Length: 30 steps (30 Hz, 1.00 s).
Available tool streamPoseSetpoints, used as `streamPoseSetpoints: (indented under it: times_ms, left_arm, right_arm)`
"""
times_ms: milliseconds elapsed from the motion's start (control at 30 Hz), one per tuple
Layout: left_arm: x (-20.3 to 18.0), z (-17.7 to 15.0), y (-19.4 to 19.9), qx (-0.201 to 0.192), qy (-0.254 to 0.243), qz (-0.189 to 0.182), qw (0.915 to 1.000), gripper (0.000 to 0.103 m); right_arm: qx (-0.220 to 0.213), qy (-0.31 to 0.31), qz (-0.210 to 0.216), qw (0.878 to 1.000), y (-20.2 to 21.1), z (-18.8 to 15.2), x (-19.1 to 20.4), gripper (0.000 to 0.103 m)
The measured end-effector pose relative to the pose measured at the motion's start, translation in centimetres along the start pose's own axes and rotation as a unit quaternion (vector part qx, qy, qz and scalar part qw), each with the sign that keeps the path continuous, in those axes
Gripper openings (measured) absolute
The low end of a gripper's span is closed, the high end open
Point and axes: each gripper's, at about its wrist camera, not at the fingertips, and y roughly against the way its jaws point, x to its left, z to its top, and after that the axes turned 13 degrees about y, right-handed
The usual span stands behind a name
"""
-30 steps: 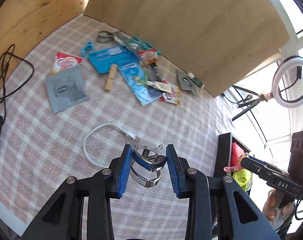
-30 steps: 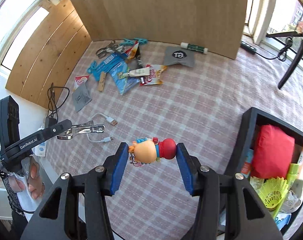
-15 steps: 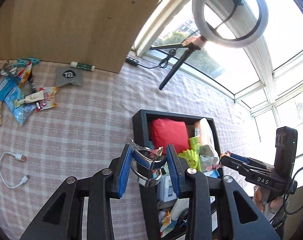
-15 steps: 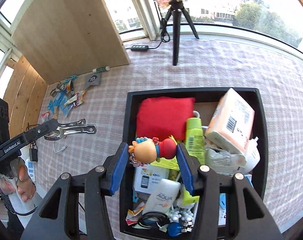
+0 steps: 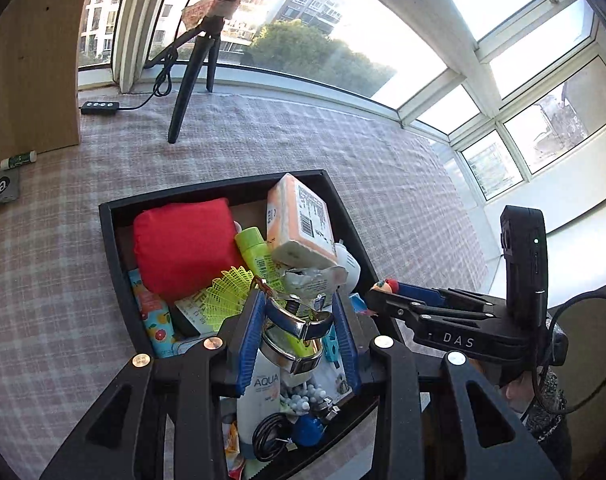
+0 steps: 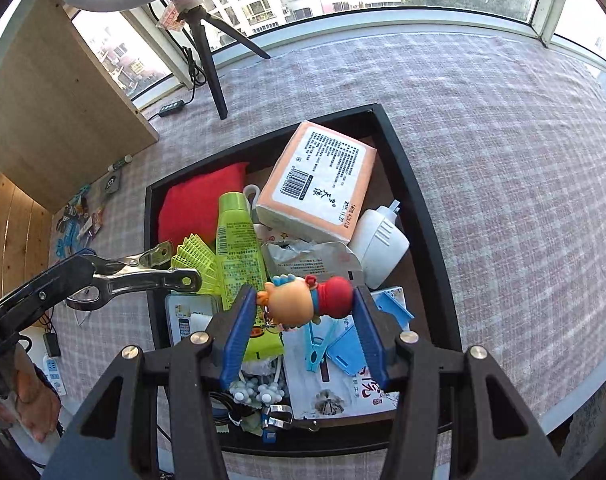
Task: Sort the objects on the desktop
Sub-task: 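Carry clip and keychain into the black tray while both tools open, then reach the left tool to the grey sachet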
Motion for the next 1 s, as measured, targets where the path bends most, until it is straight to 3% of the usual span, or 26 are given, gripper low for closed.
streamPoseSetpoints:
  times_ms: [133, 500, 800, 1000]
  left_arm:
    - [-0.9, -0.3, -1.1, 0.022, -0.004, 0.002, 0.9998, 0.042]
    - [2.5, -0.2, 0.0, 0.002, 0.013, 0.023, 0.9996, 0.042]
    - [10.3, 0.5, 3.1, -0.035, 0.073, 0.072, 0.9941, 0.042]
    - [18.0, 0.7, 6.9, -0.071, 0.127, 0.117, 0.9824, 0.042]
  right_arm:
    - [0.010, 0.012, -0.002, 1.000, -0.4, -0.2, 0.5, 0.051]
    - [0.001, 0.018, 0.002, 1.000, -0.5, 0.6, 1.4, 0.051]
    - [0.005, 0.076, 0.015, 0.997, -1.8, 2.7, 6.7, 0.051]
    - [-0.005, 0.178, 0.007, 0.984, -3.9, 4.9, 13.8, 0.052]
